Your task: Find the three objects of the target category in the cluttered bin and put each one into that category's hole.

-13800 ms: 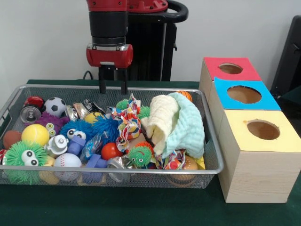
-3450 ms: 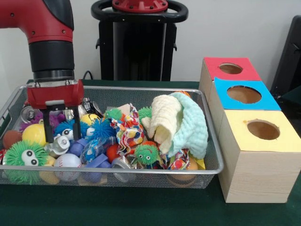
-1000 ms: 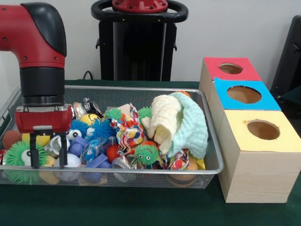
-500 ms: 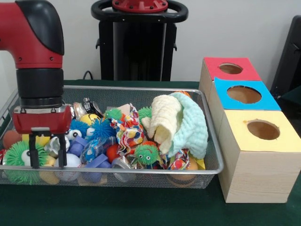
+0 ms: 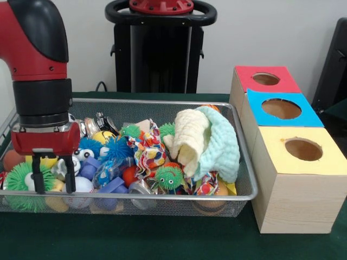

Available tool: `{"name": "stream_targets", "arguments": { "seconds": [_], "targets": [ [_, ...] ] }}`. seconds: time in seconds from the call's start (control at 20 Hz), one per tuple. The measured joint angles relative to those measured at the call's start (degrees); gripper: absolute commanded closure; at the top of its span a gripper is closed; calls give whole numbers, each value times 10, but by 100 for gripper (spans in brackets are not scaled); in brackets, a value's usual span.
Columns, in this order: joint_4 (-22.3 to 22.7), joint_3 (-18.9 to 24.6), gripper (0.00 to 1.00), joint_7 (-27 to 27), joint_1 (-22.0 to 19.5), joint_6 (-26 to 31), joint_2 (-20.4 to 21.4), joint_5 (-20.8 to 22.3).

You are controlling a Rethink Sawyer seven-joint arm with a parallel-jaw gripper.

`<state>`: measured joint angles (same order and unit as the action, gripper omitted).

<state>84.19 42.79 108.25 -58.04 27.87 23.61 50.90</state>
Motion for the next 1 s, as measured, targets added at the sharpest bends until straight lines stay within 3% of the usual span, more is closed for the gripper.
{"name": "stream_targets", "arguments": {
  "seconds": [1.0],
  "targets": [
    [-16, -34, 0, 0, 34, 22, 11, -17]
  ]
}}
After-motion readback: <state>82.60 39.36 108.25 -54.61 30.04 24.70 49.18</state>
